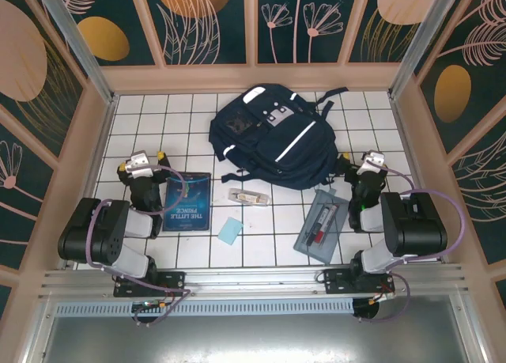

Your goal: Pack the student bag

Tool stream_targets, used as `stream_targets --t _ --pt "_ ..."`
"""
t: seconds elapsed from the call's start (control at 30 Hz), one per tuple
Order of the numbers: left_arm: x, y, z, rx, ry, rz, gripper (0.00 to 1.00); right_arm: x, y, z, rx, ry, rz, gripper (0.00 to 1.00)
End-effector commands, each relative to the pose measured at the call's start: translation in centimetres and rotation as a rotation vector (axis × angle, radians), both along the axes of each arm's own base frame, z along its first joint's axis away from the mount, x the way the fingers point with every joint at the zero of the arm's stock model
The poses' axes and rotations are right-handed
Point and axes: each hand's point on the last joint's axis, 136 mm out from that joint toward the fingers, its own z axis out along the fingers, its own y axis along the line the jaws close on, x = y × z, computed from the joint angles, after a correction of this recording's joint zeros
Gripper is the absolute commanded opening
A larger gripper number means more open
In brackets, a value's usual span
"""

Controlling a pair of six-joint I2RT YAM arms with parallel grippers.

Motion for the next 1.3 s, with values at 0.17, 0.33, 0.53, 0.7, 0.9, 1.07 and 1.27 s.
stream_targets --t 0.17,0.33,0.53,0.7,0.9,1.07,1.27 --pt "0.5 0.1 0.5 -0.008 -0.018 -0.005 0.99 0.5 -0.2 1.3 0.014 -0.056 -0.009 0.99" --pt "0.6 -0.1 0.5 -0.011 -0.016 -0.014 0.99 0.6 -0.2 1.4 0.017 -0.057 -0.009 0.99" --pt "1.3 0.0 0.1 -0.035 0.008 -0.057 0.99 0.6 -0.2 1.4 0.016 -0.057 -0.007 0.99" --pt "1.2 0.0 0.2 -0.035 0.004 -0.057 0.99 0.6 -0.1 1.4 0.021 -0.058 0.002 0.99" --pt "1.0 0.7 1.4 -0.037 -0.007 -0.011 0.98 0.6 1.1 2.2 -0.023 -0.066 0.045 0.93" --pt "2.6 1.1 4.5 -0.166 0.055 0.041 0.98 1.2 0.9 3.8 0.018 0.033 -0.018 0.93" --pt "4.6 -3.6 4.9 -0.594 0.123 -0.139 0.99 1.2 1.9 4.6 0.203 0.198 -0.070 0.93"
